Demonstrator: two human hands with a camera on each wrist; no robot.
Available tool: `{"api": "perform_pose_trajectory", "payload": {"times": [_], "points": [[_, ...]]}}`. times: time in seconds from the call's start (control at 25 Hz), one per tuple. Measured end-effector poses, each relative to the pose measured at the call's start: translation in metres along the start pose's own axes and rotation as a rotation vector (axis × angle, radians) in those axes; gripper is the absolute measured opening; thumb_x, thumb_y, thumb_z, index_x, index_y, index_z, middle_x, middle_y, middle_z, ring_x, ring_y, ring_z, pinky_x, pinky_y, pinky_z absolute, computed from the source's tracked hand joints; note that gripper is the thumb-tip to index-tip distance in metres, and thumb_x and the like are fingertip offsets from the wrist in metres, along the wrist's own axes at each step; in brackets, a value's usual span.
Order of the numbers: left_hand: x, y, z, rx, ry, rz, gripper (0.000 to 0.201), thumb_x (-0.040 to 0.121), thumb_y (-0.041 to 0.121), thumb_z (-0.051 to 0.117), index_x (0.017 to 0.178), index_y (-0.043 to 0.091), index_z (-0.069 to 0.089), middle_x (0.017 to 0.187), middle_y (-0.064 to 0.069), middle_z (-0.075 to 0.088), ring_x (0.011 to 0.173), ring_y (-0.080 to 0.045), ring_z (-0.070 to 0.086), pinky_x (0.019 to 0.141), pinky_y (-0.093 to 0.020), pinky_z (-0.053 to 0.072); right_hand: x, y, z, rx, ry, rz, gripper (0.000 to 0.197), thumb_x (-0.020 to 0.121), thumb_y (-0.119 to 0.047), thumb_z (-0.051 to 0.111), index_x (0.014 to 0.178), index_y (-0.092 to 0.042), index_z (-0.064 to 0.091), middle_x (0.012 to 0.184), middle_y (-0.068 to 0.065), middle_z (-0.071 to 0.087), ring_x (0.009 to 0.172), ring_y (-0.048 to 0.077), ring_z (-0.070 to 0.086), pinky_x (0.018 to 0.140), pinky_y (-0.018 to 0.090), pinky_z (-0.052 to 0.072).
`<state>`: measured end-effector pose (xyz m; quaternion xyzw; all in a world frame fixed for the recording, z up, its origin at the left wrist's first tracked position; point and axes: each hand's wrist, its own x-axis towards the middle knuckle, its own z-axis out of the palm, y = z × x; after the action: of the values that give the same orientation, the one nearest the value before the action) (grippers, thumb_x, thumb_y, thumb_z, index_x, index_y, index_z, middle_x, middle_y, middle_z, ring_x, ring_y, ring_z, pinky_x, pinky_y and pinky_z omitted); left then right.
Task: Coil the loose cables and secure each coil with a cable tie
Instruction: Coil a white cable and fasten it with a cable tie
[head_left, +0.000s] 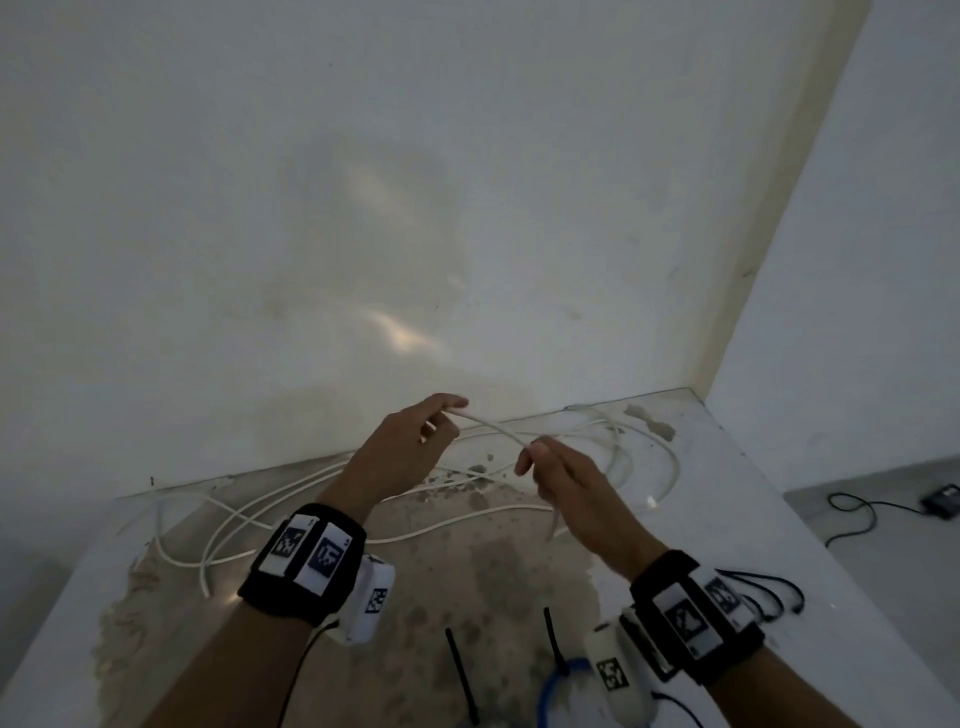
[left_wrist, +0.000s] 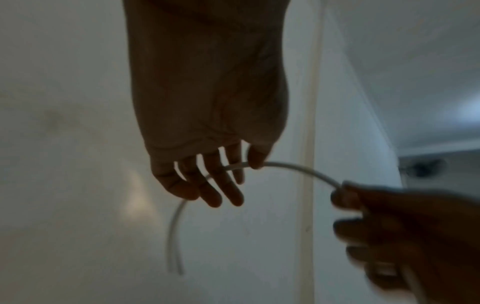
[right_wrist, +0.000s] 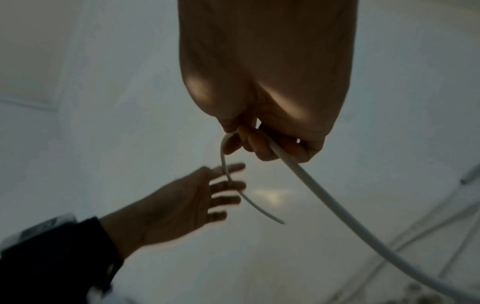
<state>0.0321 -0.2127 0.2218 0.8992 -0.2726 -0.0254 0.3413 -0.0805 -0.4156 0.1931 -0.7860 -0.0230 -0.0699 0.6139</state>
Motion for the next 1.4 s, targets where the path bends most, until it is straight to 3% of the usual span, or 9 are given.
{"api": "perform_pose_trajectory", "payload": {"times": [0.16, 0.36, 0.52, 0.68, 0.84, 1.0, 1.12, 1.24, 1.4], "points": [[-0.004, -0.007, 0.002, 0.114, -0.008, 0.094, 0.028, 0.102, 0.038, 0.04, 0.084, 0.026, 0.057, 0.08, 0.0, 0.046, 0.074, -0.016, 0.054, 0.069, -0.031, 0.043, 0.03, -0.021, -0.04, -0.1, 0.189, -0.054, 0.035, 0.105, -0.03, 0.041, 0.087, -0.02, 0.069, 0.064, -0.012, 0.043, 0.059, 0.008, 0.039, 0.061, 0.026, 0.035], [0.0, 0.019, -0.024, -1.156, 0.446, -0.197, 0.033, 0.101, 0.016, 0.036, 0.069, 0.022, 0.041, 0.054, 0.007, 0.03, 0.038, -0.006, 0.024, 0.036, -0.016, 0.021, 0.054, -0.013, -0.077, -0.234, 0.18, -0.068, 0.016, 0.1, -0.031, 0.054, 0.103, -0.021, 0.066, 0.069, -0.006, 0.052, 0.055, 0.0, 0.044, 0.058, 0.019, 0.04], [-0.002, 0.011, -0.063, -1.537, 0.723, -0.209, 0.034, 0.105, 0.028, 0.031, 0.076, 0.02, 0.047, 0.051, 0.009, 0.029, 0.039, -0.007, 0.02, 0.035, -0.018, 0.019, 0.033, 0.019, -0.08, -0.511, 0.048, 0.014, 0.011, 0.099, -0.036, 0.052, 0.099, -0.031, 0.062, 0.076, -0.003, 0.063, 0.058, 0.002, 0.052, 0.061, 0.021, 0.043], [-0.002, 0.021, -0.039, -1.583, 0.582, -0.174, 0.026, 0.105, 0.023, 0.031, 0.095, 0.017, 0.055, 0.055, 0.009, 0.043, 0.042, -0.006, 0.034, 0.04, -0.019, 0.032, 0.016, -0.007, -0.056, -0.596, -0.033, -0.217, 0.02, 0.102, -0.039, 0.04, 0.091, -0.029, 0.053, 0.072, -0.008, 0.056, 0.065, 0.008, 0.051, 0.064, 0.029, 0.041], [-0.004, 0.049, -0.022, -1.569, 0.465, -0.16, 0.024, 0.104, 0.021, 0.035, 0.106, 0.013, 0.058, 0.067, 0.003, 0.058, 0.057, -0.013, 0.057, 0.055, -0.024, 0.05, 0.014, -0.041, -0.034, -0.63, -0.031, -0.232, 0.028, 0.102, -0.037, 0.043, 0.127, -0.025, 0.047, 0.077, -0.008, 0.055, 0.067, 0.007, 0.053, 0.066, 0.027, 0.046], [-0.008, 0.068, -0.031, -1.507, 0.448, -0.067, 0.028, 0.105, 0.02, 0.031, 0.108, 0.012, 0.057, 0.071, 0.002, 0.066, 0.069, -0.018, 0.069, 0.065, -0.029, 0.058, 0.019, -0.048, -0.04, -0.669, 0.432, -0.287, 0.051, 0.102, -0.016, 0.046, 0.15, -0.025, 0.03, 0.094, -0.002, 0.053, 0.07, 0.015, 0.056, 0.059, 0.023, 0.047], [-0.013, 0.081, -0.043, -1.551, 0.441, 0.018, 0.029, 0.106, 0.02, 0.029, 0.108, 0.011, 0.057, 0.079, -0.001, 0.071, 0.078, -0.025, 0.073, 0.068, -0.032, 0.059, 0.022, -0.043, -0.055, -0.789, 0.622, -0.332, 0.034, 0.101, -0.016, 0.049, 0.134, -0.019, 0.054, 0.092, 0.0, 0.053, 0.061, 0.017, 0.053, 0.049, 0.018, 0.035], [-0.01, 0.097, -0.04, -1.494, 0.325, 0.105, 0.026, 0.106, 0.018, 0.03, 0.108, 0.011, 0.054, 0.09, -0.007, 0.073, 0.09, -0.031, 0.072, 0.08, -0.037, 0.059, 0.022, -0.027, -0.055, -0.879, 0.463, -0.226, 0.03, 0.101, -0.021, 0.05, 0.128, -0.017, 0.061, 0.092, 0.0, 0.051, 0.058, 0.016, 0.05, 0.055, 0.028, 0.042], [0.003, 0.104, -0.011, -1.027, 0.172, 0.293, 0.022, 0.106, 0.017, 0.027, 0.112, 0.014, 0.048, 0.112, -0.009, 0.071, 0.114, -0.027, 0.065, 0.104, -0.039, 0.045, 0.019, -0.049, -0.051, -0.445, -0.121, -0.022, 0.027, 0.104, -0.023, 0.046, 0.12, -0.021, 0.068, 0.079, -0.018, 0.058, 0.064, -0.003, 0.052, 0.067, 0.022, 0.042]]}}
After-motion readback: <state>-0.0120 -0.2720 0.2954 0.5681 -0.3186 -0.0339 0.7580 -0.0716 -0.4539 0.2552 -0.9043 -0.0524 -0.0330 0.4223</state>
